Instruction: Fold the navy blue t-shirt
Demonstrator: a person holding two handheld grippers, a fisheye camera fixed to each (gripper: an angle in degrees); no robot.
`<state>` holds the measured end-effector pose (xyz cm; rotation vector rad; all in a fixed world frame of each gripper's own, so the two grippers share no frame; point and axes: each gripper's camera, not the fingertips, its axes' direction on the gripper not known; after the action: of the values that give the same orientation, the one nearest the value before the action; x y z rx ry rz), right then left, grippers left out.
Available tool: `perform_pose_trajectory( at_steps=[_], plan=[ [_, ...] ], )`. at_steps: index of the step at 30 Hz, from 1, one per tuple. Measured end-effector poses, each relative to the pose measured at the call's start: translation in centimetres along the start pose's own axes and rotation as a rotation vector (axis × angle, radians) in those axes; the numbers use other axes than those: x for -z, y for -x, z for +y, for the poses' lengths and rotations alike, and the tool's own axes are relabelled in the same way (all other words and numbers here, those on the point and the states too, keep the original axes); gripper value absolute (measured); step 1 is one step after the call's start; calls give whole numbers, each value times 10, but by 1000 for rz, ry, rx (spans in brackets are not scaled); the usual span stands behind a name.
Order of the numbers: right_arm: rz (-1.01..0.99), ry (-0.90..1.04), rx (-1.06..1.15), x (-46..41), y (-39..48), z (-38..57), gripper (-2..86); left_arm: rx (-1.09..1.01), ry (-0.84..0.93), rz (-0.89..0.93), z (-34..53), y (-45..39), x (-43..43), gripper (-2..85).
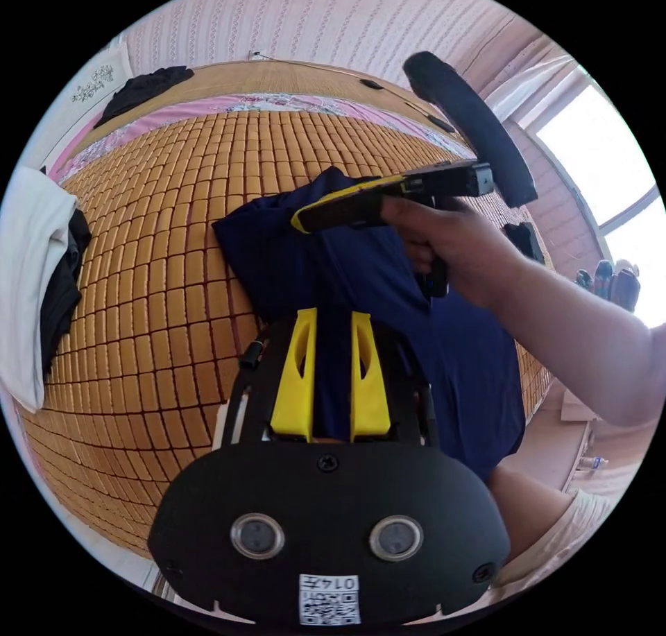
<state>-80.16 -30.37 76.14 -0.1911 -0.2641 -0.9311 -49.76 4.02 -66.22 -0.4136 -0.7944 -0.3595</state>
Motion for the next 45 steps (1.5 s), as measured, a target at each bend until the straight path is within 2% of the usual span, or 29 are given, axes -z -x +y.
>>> perform_pose_trajectory(
  at_steps=[2,7,12,13,17,21,24,28,31,33,41,45],
  plan=[
    [-2,21,23,-1,5,-7,20,-2,44,-22,6,5,-10,47],
    [-119,-31,44,22,21,-31,9,36,-29,-35,27,31,18,-6],
    [-529,-99,84,3,64,-74,46,211,-189,2,80,97,84,-9],
    [-545,-88,94,-2,68,-78,56,239,-194,-2,87,105,89,-9],
    [-520,-152,52,-4,62,-86,75,413,-130,-72,140,163,102,0],
    [-450,-56,36,-25,64,-87,49,508,-143,-36,174,196,118,26],
    [-380,-7,121,-43,100,-94,51,493,-153,35,172,201,121,57],
    [-227,44,251,-68,154,-108,75,496,-125,32,163,204,113,70],
    [-130,100,335,-88,184,-118,69,517,-97,16,165,213,109,52],
    [-29,57,366,-93,197,-121,42,495,-97,7,169,217,111,32],
    [-180,75,225,-98,185,-140,31,516,-113,64,194,230,122,3],
    [-88,64,286,-92,208,-135,98,522,-124,98,199,239,124,5]
  ],
)
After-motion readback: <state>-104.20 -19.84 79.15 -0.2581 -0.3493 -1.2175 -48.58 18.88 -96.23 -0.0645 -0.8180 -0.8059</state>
